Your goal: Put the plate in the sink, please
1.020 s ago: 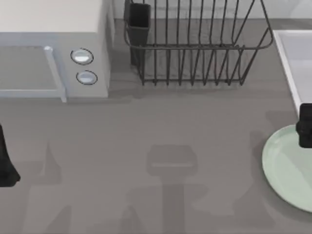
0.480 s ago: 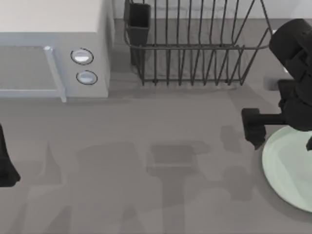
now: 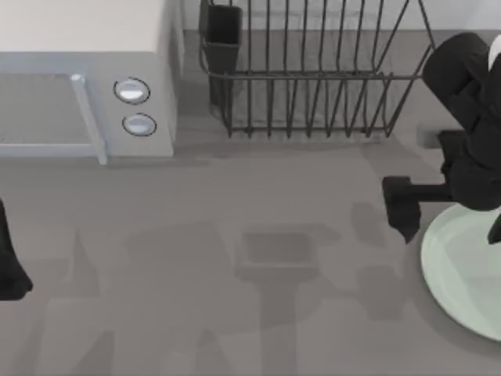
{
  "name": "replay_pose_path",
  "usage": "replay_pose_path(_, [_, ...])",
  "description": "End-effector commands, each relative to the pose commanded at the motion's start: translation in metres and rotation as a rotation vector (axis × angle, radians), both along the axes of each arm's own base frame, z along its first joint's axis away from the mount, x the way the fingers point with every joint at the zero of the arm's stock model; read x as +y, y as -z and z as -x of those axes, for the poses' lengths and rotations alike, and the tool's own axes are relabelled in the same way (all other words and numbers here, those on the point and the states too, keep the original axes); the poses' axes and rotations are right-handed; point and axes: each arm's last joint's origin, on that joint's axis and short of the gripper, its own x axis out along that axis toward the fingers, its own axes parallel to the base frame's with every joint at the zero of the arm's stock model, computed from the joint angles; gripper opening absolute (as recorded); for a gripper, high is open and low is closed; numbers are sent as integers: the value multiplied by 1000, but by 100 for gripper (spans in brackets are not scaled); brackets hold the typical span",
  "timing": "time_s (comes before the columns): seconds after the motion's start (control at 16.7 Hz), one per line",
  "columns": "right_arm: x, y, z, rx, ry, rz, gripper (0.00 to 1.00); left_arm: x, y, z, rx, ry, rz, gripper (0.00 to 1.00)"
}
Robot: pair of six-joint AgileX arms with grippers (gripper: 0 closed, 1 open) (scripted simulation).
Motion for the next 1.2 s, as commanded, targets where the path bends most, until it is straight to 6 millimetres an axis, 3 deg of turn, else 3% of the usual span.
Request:
replay_pose_path(0.18, [1,20,-2,4,-1,2,100,0,0,0,0,0,0,100])
replay_pose_path(0.6, [2,94,-1,-5,-4,-2,100,0,0,0,0,0,0,100])
replay_pose_path(0.9, [2,101,0,1,-4,1,100,0,0,0,0,0,0,100])
replay_pose_path(1.2, [2,101,0,1,-4,1,62,0,0,0,0,0,0,100])
